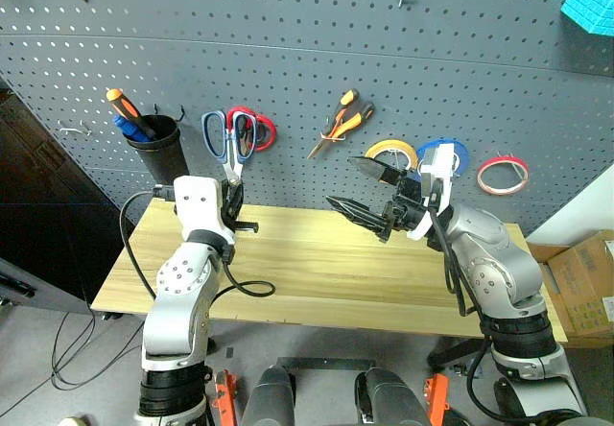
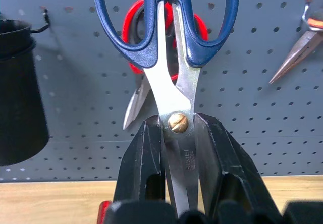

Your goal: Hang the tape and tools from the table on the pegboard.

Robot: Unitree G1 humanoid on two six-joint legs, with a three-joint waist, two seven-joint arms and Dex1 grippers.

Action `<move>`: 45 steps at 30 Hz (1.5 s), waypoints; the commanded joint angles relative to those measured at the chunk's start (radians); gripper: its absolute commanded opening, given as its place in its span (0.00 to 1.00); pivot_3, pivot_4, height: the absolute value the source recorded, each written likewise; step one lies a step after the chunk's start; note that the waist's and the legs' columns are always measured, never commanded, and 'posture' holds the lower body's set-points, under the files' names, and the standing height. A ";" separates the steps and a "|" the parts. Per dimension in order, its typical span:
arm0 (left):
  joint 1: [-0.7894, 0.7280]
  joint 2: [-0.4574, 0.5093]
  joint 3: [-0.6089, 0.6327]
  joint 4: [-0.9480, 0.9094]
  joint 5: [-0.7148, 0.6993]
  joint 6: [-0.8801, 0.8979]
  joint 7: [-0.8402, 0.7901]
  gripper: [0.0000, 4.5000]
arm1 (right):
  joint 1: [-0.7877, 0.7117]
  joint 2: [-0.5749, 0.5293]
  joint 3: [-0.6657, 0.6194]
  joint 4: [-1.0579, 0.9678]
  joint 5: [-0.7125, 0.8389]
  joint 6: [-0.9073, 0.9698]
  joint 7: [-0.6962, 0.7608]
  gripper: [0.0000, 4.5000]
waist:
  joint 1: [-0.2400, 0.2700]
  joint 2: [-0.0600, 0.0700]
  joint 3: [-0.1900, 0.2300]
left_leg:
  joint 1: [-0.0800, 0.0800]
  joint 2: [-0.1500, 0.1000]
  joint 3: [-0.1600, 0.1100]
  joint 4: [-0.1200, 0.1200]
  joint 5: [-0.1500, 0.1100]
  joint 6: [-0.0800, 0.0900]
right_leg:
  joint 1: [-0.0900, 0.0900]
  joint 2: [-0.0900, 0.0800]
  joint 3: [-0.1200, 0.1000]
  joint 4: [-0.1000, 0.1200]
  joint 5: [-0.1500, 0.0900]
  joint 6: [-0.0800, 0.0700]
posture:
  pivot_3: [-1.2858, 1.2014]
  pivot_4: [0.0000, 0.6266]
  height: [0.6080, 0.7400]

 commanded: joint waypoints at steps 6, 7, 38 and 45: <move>-0.039 -0.006 -0.020 0.012 -0.023 -0.013 -0.018 0.11 | -0.010 -0.006 -0.018 -0.033 0.004 -0.017 -0.014 1.00 | -0.001 0.000 0.000 | 0.000 0.000 0.000 0.000 0.000 0.000 | 0.000 0.000 0.000 0.000 0.000 0.000 | 0.55 0.14 1.00; -0.041 -0.008 -0.020 0.018 -0.027 -0.006 -0.018 0.11 | -0.009 -0.006 -0.018 -0.034 0.004 -0.017 -0.016 1.00 | -0.001 0.000 0.000 | 0.000 0.000 0.000 0.000 0.000 0.000 | 0.000 0.000 0.000 0.000 0.000 0.000 | 0.55 0.14 1.00; -0.136 0.046 -0.018 0.239 -0.034 -0.012 -0.054 0.99 | 0.019 -0.023 -0.011 -0.065 0.026 0.008 -0.021 1.00 | -0.002 0.000 0.000 | 0.012 0.000 0.001 0.001 0.000 0.000 | 0.012 0.000 0.001 0.000 -0.002 -0.004 | 0.55 0.18 1.00; 0.031 0.151 0.000 0.224 0.003 0.072 -0.074 0.99 | 0.067 -0.065 0.099 -0.082 -0.071 -0.014 0.021 1.00 | -0.015 0.001 0.001 | 0.013 0.001 0.001 -0.001 0.000 0.000 | 0.012 0.000 0.001 -0.001 -0.003 -0.006 | 0.55 0.22 1.00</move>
